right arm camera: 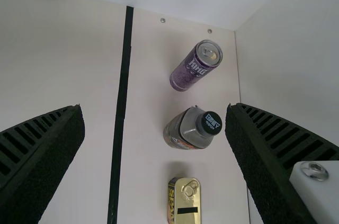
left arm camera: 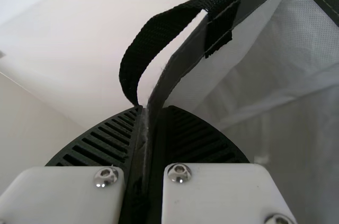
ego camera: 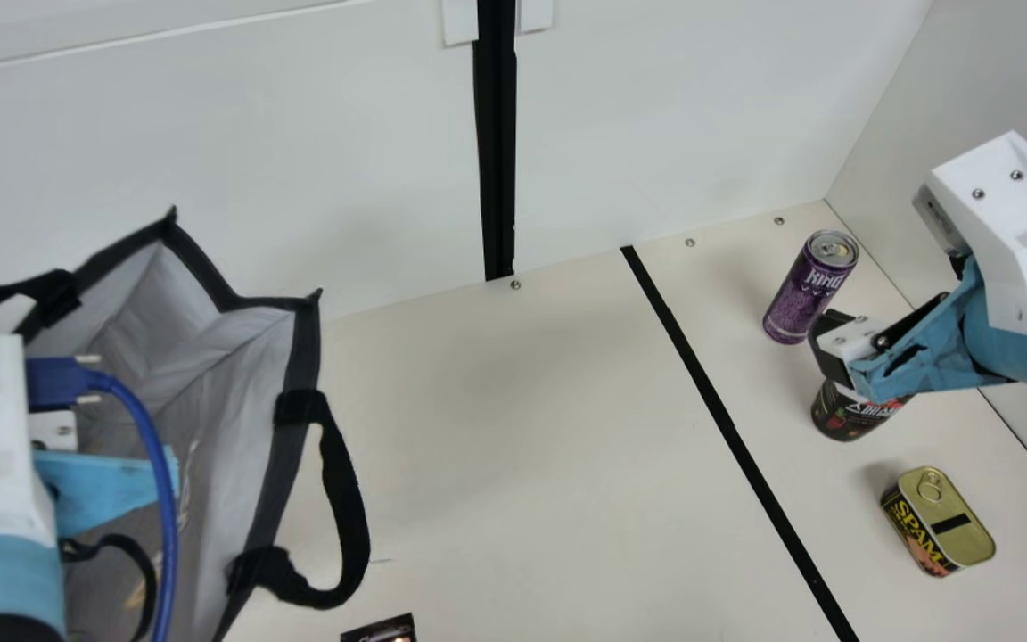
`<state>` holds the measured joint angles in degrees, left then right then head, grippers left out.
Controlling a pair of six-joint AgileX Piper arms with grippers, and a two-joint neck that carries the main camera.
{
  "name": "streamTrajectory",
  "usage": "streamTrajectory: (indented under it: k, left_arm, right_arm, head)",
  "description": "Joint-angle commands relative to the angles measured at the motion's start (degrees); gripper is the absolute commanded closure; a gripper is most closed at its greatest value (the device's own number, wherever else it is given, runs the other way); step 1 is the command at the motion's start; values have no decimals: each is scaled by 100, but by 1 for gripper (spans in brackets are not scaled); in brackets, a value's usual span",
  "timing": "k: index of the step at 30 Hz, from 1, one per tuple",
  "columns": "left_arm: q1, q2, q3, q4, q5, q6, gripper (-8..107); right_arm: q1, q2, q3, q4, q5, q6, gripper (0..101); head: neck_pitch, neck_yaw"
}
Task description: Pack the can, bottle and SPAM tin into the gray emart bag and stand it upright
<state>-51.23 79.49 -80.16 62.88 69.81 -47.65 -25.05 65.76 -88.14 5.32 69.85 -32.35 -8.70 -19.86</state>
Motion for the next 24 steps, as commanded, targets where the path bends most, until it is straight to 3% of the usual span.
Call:
streamTrajectory:
  k: [1,24]
  left_arm:
    - [-96,31,51,-64,9,-53,107]
    - [-1459,305,-28,-1657,9,-234,107]
  right_arm:
    - [0,0,0,0,0,0,6]
    - [0,0,0,0,0,0,6]
  head:
    - [-130,-14]
    - [-130,-14]
